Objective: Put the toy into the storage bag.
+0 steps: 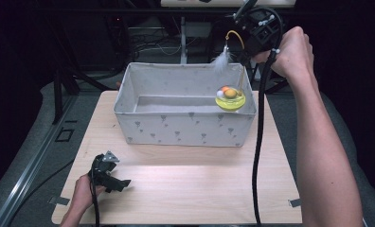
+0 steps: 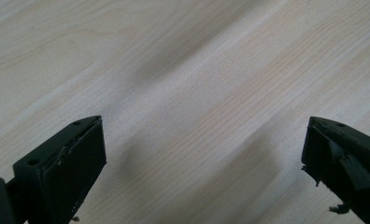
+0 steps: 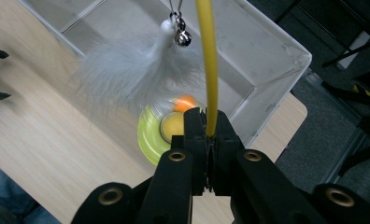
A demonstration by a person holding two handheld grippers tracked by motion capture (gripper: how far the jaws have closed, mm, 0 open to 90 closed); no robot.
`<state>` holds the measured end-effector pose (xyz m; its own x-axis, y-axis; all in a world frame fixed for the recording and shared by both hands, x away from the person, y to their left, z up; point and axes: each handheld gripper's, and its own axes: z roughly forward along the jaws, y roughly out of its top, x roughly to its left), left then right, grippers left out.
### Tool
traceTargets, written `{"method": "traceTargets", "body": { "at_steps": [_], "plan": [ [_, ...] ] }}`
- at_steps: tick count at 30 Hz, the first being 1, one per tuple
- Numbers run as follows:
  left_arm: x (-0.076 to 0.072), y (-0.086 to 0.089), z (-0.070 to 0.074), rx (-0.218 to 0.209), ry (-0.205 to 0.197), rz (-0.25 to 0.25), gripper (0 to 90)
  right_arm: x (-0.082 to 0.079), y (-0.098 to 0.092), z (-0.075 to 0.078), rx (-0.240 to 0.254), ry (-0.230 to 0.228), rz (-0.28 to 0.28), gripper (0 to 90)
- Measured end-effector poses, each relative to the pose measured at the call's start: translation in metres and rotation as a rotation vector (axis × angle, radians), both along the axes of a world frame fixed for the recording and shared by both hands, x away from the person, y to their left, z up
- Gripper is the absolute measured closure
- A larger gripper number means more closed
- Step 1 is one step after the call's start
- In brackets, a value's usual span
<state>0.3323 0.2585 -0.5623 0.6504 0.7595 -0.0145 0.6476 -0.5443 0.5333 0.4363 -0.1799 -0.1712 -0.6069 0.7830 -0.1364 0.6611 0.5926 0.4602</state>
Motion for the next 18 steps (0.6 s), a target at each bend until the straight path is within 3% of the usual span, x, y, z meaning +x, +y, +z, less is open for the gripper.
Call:
{"method": "traceTargets", "body": {
  "at_steps": [18],
  "plan": [
    [0.0,0.0,0.0,0.001,0.0,-0.002,0.0,0.019,-0.008,-0.009,0.023,-0.02,-0.056,88.4]
  ]
}}
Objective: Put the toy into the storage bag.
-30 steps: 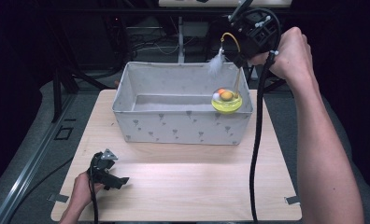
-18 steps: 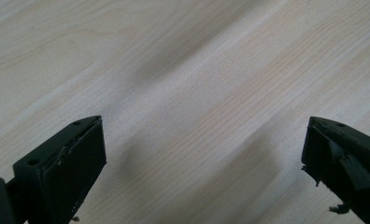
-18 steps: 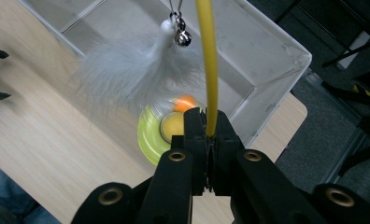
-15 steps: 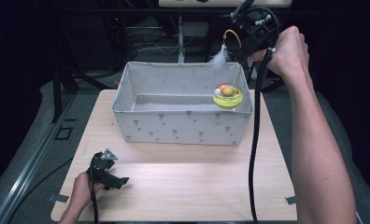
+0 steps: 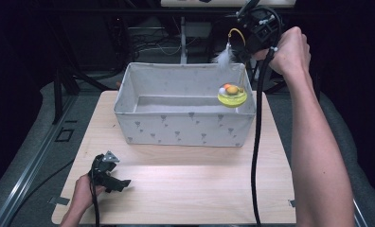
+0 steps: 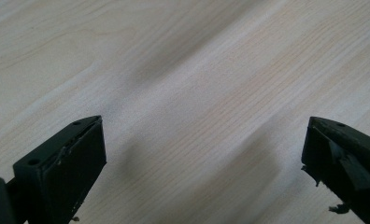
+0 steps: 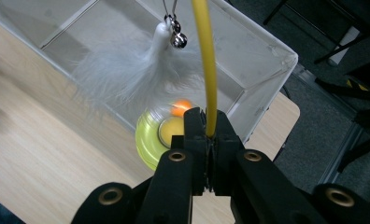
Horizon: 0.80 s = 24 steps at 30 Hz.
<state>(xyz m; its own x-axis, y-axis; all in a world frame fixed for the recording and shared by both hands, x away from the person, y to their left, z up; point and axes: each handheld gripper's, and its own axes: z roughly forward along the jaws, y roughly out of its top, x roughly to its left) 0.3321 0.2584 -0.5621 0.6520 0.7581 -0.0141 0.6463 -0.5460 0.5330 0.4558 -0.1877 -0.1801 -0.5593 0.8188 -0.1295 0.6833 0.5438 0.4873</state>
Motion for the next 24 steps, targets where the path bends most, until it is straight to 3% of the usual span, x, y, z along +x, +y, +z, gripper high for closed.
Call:
{"method": "traceTargets", "body": {
  "at_steps": [24],
  "plan": [
    [0.0,0.0,0.0,-0.004,0.0,0.001,0.0,0.028,-0.004,-0.04,0.018,0.007,-0.051,88.4]
  ]
}}
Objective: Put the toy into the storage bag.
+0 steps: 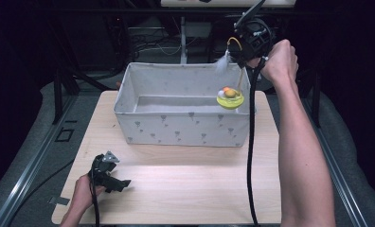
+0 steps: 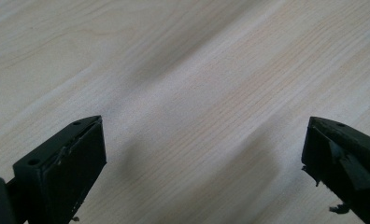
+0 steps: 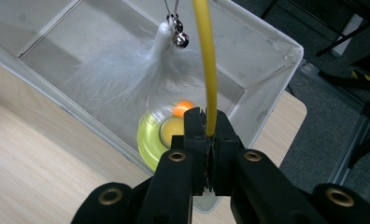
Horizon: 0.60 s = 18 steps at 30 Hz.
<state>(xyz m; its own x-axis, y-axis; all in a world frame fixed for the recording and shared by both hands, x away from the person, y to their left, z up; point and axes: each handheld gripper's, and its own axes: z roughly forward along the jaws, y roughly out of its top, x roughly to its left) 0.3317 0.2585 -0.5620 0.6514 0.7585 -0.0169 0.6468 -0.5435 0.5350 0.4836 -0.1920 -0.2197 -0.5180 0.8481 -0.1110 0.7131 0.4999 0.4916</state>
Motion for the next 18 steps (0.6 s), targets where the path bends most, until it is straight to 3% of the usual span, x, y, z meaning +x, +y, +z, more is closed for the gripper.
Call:
{"method": "traceTargets", "body": {
  "at_steps": [18],
  "plan": [
    [0.0,0.001,0.0,0.004,0.0,-0.001,0.0,0.01,-0.005,-0.036,0.001,0.029,-0.016,88.4]
  ]
}}
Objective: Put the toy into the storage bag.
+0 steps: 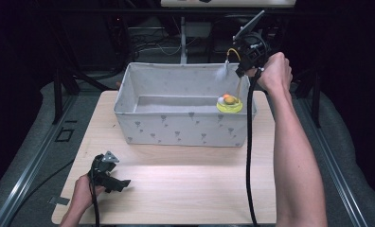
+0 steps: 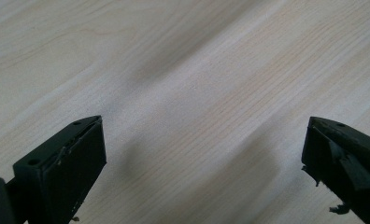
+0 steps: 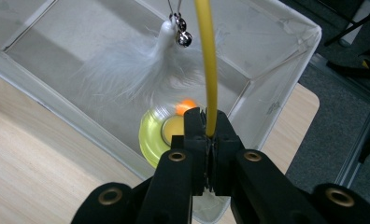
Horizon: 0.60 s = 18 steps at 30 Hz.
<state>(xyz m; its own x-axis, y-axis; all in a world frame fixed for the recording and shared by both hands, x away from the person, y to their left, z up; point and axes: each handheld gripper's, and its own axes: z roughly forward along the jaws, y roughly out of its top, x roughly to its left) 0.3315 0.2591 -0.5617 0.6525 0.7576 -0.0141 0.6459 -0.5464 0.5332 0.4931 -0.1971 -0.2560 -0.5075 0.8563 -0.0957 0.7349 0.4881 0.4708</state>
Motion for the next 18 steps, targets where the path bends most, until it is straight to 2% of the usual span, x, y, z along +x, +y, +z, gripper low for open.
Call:
{"method": "traceTargets", "body": {
  "at_steps": [18],
  "plan": [
    [0.0,0.0,0.0,-0.002,-0.002,0.002,0.0,-0.002,-0.012,-0.037,0.009,0.052,-0.013,88.3]
  ]
}}
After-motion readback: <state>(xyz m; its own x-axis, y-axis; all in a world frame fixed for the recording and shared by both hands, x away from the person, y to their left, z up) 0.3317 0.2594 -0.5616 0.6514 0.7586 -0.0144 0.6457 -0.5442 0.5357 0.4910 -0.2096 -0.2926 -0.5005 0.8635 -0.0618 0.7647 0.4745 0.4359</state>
